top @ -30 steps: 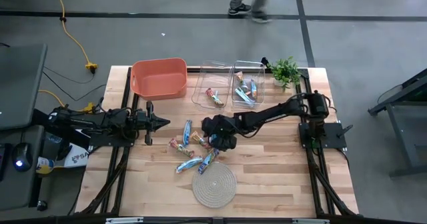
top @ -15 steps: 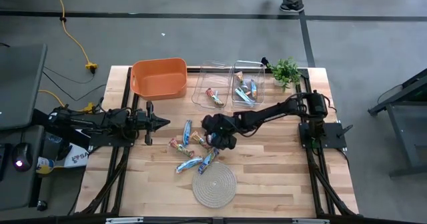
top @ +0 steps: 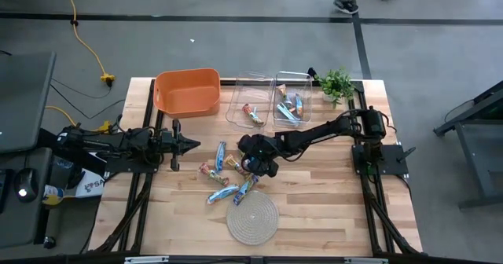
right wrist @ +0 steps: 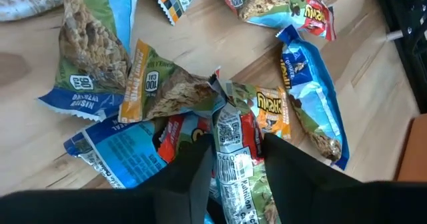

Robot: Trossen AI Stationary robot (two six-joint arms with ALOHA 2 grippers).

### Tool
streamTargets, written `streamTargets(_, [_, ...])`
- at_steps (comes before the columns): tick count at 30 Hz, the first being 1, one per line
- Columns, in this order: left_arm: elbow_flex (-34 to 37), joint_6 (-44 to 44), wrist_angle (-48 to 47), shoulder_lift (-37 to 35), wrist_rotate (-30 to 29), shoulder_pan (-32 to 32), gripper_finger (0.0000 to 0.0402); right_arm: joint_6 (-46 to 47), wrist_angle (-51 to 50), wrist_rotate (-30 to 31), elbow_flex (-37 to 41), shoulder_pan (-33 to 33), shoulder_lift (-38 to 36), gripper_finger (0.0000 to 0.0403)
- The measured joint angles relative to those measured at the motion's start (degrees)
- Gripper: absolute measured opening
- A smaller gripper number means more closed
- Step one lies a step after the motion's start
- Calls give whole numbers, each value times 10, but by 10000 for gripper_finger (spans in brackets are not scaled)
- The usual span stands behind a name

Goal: Pick and place Granola Bars by type
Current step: Put the red granola bar into the left transparent bin

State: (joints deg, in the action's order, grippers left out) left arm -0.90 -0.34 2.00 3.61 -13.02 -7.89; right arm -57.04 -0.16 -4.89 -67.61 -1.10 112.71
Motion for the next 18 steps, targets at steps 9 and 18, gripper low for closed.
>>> streamTargets(9, [0, 0, 0, 0, 0, 0, 0, 30, 0, 2, 0, -1, 0, 86])
streamTargets(18, [0, 0, 0, 0, 0, 0, 0, 27, 12, 42, -5, -19, 0, 31])
